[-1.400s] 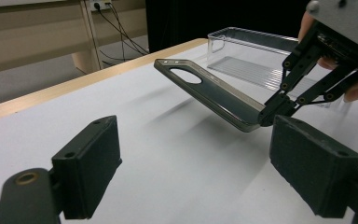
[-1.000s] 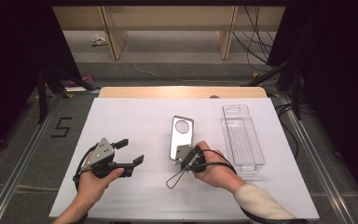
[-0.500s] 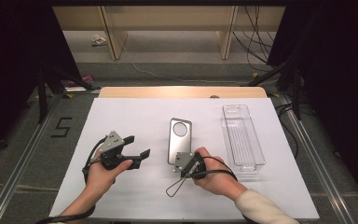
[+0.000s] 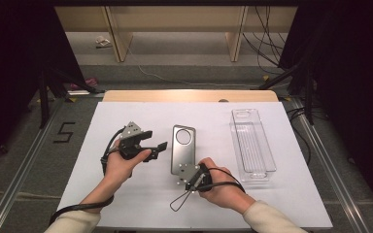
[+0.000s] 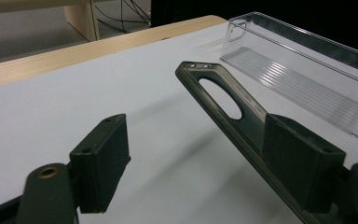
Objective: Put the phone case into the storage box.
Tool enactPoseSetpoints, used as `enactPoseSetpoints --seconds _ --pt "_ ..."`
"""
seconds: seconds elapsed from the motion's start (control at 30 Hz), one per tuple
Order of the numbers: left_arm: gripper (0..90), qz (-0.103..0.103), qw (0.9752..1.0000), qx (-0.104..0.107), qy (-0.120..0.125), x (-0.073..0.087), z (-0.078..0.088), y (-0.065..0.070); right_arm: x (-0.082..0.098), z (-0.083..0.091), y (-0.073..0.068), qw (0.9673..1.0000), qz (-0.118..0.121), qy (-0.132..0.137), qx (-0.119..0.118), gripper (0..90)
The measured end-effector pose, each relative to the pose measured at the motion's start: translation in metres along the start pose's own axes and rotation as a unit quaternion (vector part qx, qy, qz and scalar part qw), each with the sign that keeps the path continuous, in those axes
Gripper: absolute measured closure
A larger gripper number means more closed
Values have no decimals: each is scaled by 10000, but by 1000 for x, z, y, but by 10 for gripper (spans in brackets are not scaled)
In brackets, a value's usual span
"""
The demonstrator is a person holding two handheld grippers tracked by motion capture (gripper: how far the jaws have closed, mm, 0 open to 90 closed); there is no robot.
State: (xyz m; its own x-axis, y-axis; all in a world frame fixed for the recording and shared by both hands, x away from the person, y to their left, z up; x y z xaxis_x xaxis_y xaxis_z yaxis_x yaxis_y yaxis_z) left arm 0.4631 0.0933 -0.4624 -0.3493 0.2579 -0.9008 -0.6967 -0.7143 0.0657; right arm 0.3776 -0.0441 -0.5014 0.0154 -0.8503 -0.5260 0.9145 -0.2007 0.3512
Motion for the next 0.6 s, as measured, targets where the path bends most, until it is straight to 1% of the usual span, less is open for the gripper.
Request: enactPoseSetpoints --seconds 0.07,0.13,0.27,0.43,0.47,0.53,0.6 --pt "254 67 10000 37 -48 -1 -5 1 -1 0 -2 10000 9 17 -6 895" --pt "262 81 9999 40 -100 -1 -9 1 -2 0 -3 10000 24 33 -5 895" --pt "282 158 9997 117 -159 -1 -16 4 -4 0 -4 10000 75 34 -3 895" --pt "315 214 9994 191 -199 -2 -20 5 -6 -1 -5 9998 161 73 22 895" --pt "317 222 9994 191 -204 -2 -20 5 -6 -1 -7 9999 104 55 11 895" --pt "347 260 9993 191 -210 -1 -21 4 -8 -1 -6 9998 171 84 26 895" --pt "357 341 9989 224 -225 0 -22 4 -9 -1 -7 9998 172 113 37 895"
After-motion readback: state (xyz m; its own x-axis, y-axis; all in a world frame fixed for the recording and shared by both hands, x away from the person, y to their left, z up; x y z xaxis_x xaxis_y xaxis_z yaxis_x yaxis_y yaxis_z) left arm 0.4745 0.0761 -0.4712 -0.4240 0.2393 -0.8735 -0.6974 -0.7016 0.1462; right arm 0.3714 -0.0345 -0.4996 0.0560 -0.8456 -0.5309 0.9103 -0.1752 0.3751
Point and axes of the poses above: each handheld gripper's, and its own axes: z roughly backward along the jaws, x roughly out of its underside, y roughly to its right, the point moved 8 cm from there along -z, roughly forward along the jaws, and after that the axes turned 6 degrees about -z, right-handed, at the moved point
